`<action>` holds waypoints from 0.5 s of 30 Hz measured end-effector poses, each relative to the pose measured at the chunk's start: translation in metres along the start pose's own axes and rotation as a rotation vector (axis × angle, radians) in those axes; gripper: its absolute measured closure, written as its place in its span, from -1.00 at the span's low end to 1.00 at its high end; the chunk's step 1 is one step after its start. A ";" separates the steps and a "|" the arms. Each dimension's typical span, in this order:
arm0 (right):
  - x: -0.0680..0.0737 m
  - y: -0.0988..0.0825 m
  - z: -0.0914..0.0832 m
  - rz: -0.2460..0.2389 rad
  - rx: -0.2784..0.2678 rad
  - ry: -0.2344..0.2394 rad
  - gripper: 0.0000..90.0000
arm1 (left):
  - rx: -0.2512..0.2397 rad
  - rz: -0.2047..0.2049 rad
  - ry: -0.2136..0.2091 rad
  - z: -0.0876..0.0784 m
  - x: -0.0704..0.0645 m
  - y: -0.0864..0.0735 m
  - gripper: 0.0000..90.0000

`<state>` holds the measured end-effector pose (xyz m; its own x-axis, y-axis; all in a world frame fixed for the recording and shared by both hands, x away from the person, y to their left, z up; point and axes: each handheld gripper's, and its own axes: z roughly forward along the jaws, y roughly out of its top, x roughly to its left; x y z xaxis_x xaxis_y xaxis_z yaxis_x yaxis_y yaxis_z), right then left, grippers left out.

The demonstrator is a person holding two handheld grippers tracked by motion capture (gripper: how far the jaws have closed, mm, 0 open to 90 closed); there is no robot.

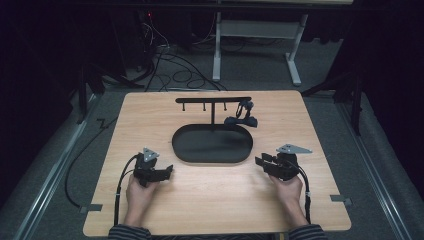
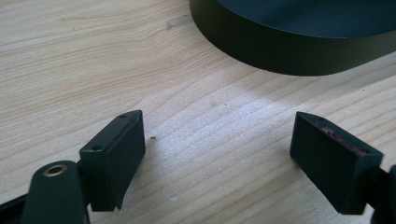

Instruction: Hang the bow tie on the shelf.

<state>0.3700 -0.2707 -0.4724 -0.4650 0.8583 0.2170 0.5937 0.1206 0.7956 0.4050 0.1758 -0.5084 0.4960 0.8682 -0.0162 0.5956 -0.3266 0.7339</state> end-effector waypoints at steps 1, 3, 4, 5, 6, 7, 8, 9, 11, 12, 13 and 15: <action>0.000 0.000 0.001 0.009 0.000 0.003 0.39 | 0.000 0.000 0.000 0.000 0.000 0.000 -0.59; 0.000 -0.001 0.004 0.006 0.006 -0.001 0.39 | 0.000 0.000 0.000 0.000 0.000 0.000 -0.59; 0.001 -0.002 0.005 0.005 0.010 0.001 0.39 | 0.000 0.000 0.000 0.000 0.000 0.000 -0.59; 0.001 -0.002 0.007 -0.005 0.017 -0.001 0.39 | 0.000 0.000 0.000 0.000 0.000 0.000 -0.59; 0.001 -0.002 0.007 -0.004 0.020 -0.001 0.39 | 0.000 0.000 0.000 0.000 0.000 0.000 -0.59; 0.001 -0.002 0.008 -0.007 0.025 -0.002 0.39 | 0.000 0.001 0.000 0.000 0.000 0.000 -0.59; 0.001 -0.003 0.009 -0.010 0.032 -0.003 0.39 | 0.000 0.001 0.000 0.000 0.000 0.000 -0.59; 0.002 -0.003 0.010 -0.008 0.040 -0.007 0.39 | 0.000 0.000 0.000 0.000 0.000 0.000 -0.59; 0.002 -0.004 0.012 -0.016 0.052 -0.014 0.39 | 0.001 0.001 0.000 0.000 0.000 0.000 -0.59; 0.002 -0.005 0.013 -0.017 0.056 -0.018 0.39 | 0.001 0.001 0.000 0.000 0.000 0.000 -0.59; 0.001 -0.005 0.014 -0.021 0.055 -0.022 0.39 | 0.001 0.001 0.000 0.000 0.000 0.000 -0.59; 0.001 -0.005 0.015 -0.034 0.059 -0.041 0.39 | 0.000 0.001 0.000 0.000 0.000 0.000 -0.59</action>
<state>0.3765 -0.2628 -0.4842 -0.4588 0.8730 0.1656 0.6160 0.1781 0.7674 0.4050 0.1758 -0.5084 0.4966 0.8679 -0.0157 0.5953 -0.3273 0.7338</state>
